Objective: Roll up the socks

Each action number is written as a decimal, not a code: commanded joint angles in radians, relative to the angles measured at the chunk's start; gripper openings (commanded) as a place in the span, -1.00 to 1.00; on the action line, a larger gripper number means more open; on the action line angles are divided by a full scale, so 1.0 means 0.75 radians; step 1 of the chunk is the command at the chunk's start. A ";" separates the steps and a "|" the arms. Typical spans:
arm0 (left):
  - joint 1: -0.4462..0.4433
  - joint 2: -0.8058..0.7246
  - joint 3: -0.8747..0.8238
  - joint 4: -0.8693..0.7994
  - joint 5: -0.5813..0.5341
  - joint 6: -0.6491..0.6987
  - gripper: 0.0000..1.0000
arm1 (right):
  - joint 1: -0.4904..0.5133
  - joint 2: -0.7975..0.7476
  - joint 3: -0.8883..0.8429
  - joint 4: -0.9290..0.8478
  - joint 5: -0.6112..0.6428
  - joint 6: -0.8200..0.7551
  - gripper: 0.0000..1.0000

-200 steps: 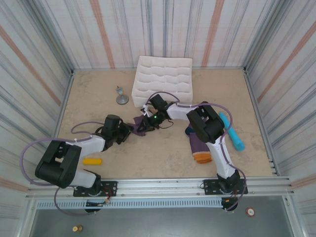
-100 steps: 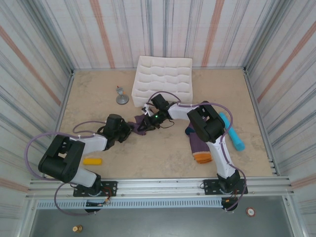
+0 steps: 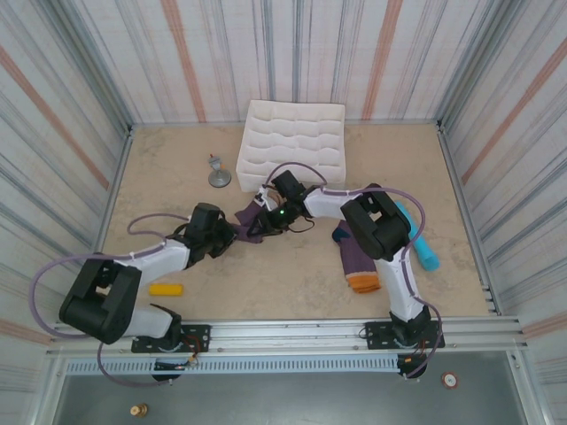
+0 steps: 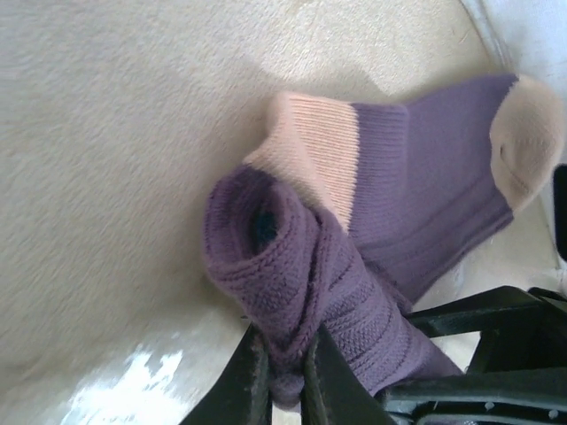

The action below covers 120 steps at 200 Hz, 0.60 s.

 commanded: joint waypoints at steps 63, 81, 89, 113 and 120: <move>-0.032 -0.278 -0.042 -0.469 -0.131 0.022 -1.00 | 0.123 -0.375 -0.325 0.205 0.330 -0.253 0.04; -0.032 -0.309 -0.062 -0.481 -0.122 0.021 -1.00 | 0.168 -0.449 -0.386 0.243 0.410 -0.332 0.11; -0.027 -0.311 -0.066 -0.484 -0.112 0.024 -1.00 | 0.200 -0.481 -0.410 0.253 0.473 -0.385 0.16; -0.009 -0.291 -0.057 -0.490 -0.050 0.047 -1.00 | 0.331 -0.545 -0.471 0.291 0.709 -0.566 0.25; -0.008 -0.286 -0.057 -0.491 -0.039 0.053 -1.00 | 0.367 -0.552 -0.486 0.313 0.768 -0.610 0.25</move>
